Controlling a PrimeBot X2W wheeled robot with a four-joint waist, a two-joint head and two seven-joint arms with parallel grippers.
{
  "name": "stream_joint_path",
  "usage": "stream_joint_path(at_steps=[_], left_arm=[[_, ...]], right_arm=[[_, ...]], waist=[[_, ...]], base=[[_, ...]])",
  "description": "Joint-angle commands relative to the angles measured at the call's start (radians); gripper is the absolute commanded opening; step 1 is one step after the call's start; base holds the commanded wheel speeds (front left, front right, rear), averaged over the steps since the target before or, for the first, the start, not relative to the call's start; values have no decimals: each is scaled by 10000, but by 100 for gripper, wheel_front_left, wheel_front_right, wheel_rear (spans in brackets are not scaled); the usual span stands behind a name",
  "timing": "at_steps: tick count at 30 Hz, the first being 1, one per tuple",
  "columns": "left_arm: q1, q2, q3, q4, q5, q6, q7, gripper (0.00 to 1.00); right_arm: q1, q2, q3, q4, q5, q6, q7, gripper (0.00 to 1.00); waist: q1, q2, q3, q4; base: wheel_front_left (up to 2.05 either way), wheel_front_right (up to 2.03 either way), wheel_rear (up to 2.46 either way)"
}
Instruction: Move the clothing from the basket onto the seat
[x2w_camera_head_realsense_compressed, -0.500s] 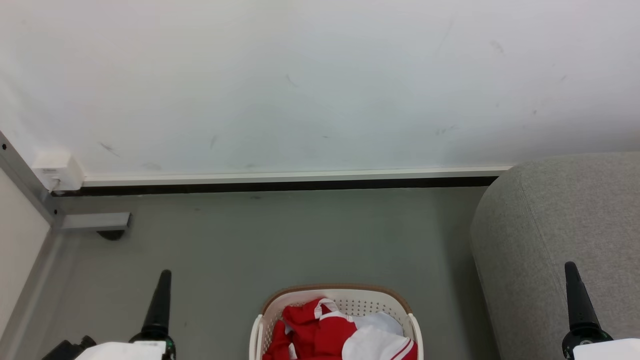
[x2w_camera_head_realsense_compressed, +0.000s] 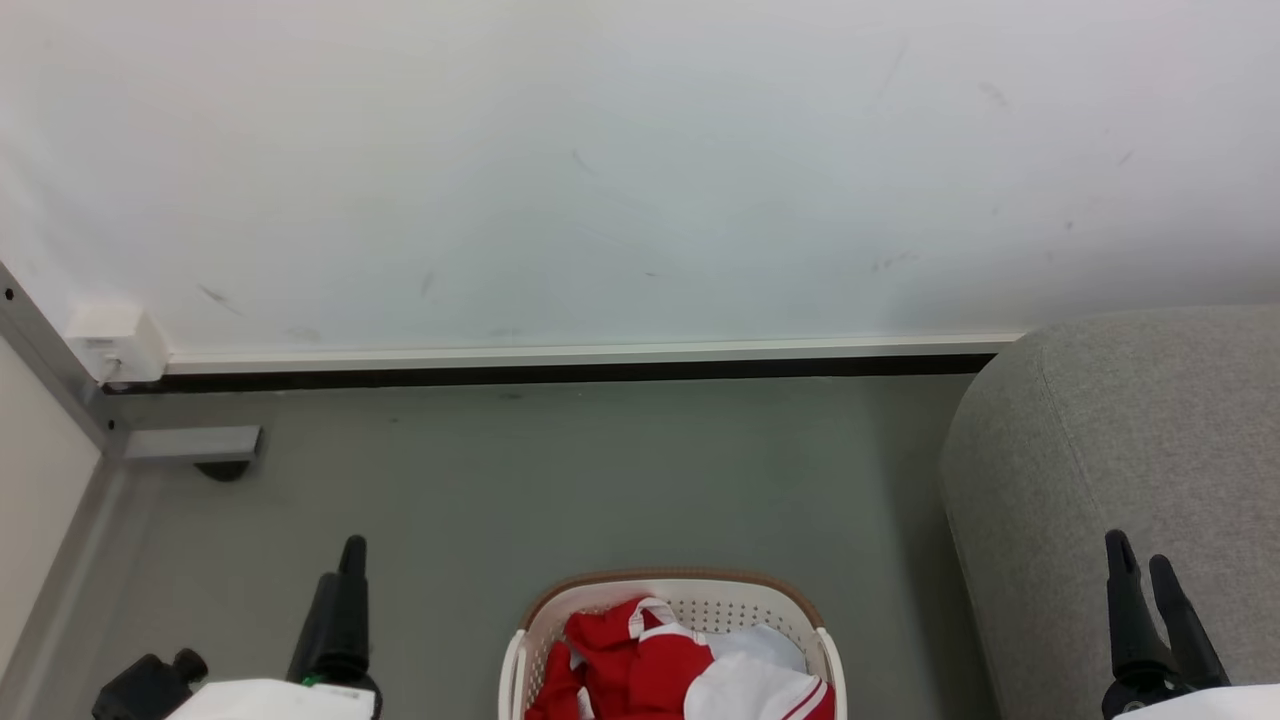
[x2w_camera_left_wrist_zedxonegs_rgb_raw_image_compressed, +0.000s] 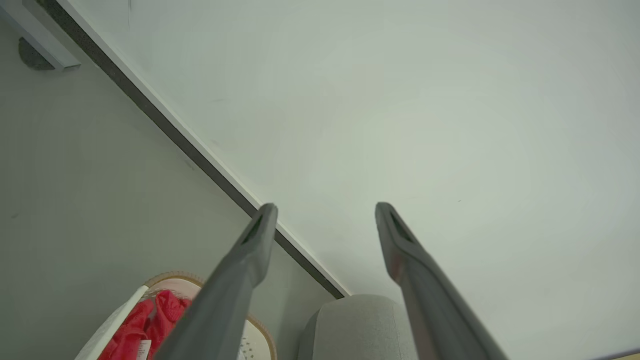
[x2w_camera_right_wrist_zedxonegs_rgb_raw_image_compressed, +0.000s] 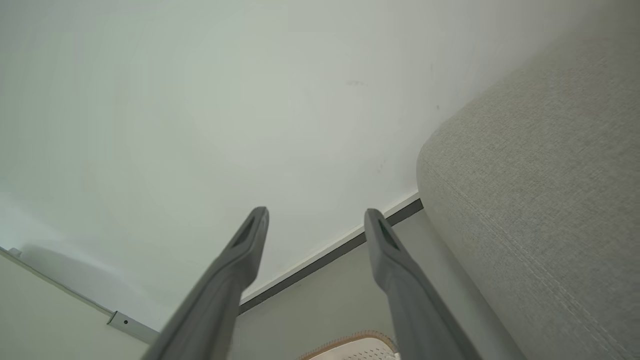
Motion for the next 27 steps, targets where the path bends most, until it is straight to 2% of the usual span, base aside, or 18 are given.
stream_joint_path(at_steps=[1, 19, 27], left_arm=[[-16, 72, -9, -214, 638, 47, -124, 100], [139, 82, -235, -515, 3884, -83, -658, 100], [203, 86, -293, -611, 4874, -114, -868, 100]], right_arm=[[-14, -175, 47, -175, -630, -7, -155, 100], [90, -386, 343, -153, -3368, -9, -682, 100], [150, -448, 429, -110, -4319, -11, -888, 100]], waist=[[0, 0, -10, -3], [0, 0, -32, 7], [0, 0, -57, 40]], base=[[0, 0, 0], [0, 0, 0], [0, 0, 0]])
